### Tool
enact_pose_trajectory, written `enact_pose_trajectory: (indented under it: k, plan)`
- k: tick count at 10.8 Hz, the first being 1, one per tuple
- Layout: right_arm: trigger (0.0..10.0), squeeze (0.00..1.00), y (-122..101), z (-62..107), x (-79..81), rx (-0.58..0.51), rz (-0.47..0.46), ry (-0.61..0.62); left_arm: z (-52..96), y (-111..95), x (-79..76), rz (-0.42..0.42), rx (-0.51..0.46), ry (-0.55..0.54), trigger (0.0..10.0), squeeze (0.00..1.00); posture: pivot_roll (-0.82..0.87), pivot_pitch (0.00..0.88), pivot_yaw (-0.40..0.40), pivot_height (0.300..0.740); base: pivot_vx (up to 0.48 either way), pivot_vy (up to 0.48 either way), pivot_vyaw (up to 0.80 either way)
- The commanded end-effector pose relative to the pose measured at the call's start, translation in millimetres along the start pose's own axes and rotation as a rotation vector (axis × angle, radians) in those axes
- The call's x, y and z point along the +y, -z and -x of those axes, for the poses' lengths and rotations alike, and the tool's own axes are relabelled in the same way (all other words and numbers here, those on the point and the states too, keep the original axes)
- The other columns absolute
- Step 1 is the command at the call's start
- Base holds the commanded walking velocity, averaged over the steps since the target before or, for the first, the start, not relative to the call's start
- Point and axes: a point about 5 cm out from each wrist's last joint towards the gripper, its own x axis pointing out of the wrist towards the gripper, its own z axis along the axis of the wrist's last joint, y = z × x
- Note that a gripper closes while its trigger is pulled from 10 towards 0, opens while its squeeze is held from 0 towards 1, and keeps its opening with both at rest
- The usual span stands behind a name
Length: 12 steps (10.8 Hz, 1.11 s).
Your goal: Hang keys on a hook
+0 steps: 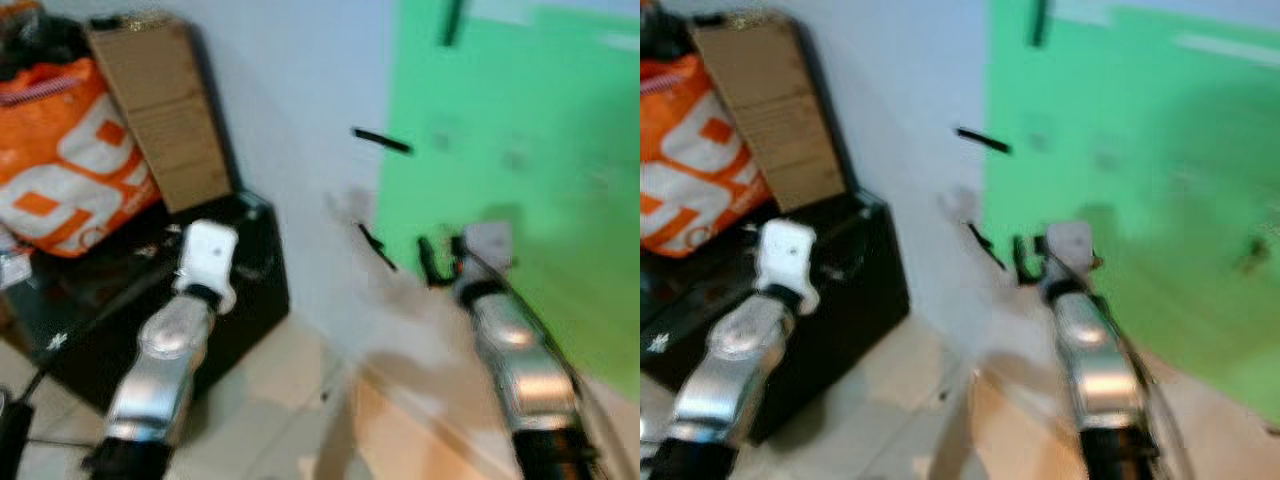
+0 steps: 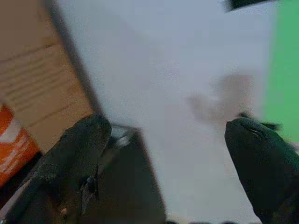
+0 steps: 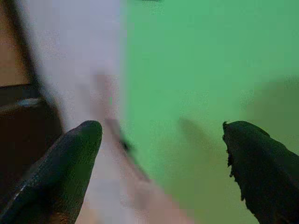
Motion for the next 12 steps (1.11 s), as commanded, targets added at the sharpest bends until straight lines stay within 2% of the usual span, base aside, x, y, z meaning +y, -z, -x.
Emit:
enact_pose_trajectory:
  k: [1, 2, 8, 12]
  plan:
    - [10.0, 1.00, -1, -0.4, -7.5, -0.001, 0.015, 0.016, -2.6, -4, -2.4, 0.009, -0.011, 0.009, 10.0, 0.00, -0.06, 0.000, 0.059, 0.740, 0.382, 0.000, 0.00]
    - [10.0, 1.00, -2, -1.1, -6.6, -0.004, 0.020, 0.005, -2.0, -4, -2.4, 0.010, -0.011, 0.008, 10.0, 0.00, -0.06, 0.000, 0.058, 0.740, 0.394, 0.000, 0.00]
    - [10.0, 1.00, -4, -2.3, 1.3, -0.011, 0.069, -0.108, 0.6, -3, -2.4, 0.010, -0.014, 0.009, 10.0, 0.00, -0.05, 0.000, 0.050, 0.740, 0.396, 0.000, 0.80]
    - [10.0, 1.00, -3, 2.9, 2.8, -0.013, 0.110, -0.219, 1.5, -2, -4.4, 0.011, -0.015, 0.016, 10.0, 0.00, -0.06, 0.000, 0.053, 0.740, 0.387, 0.000, 0.80]
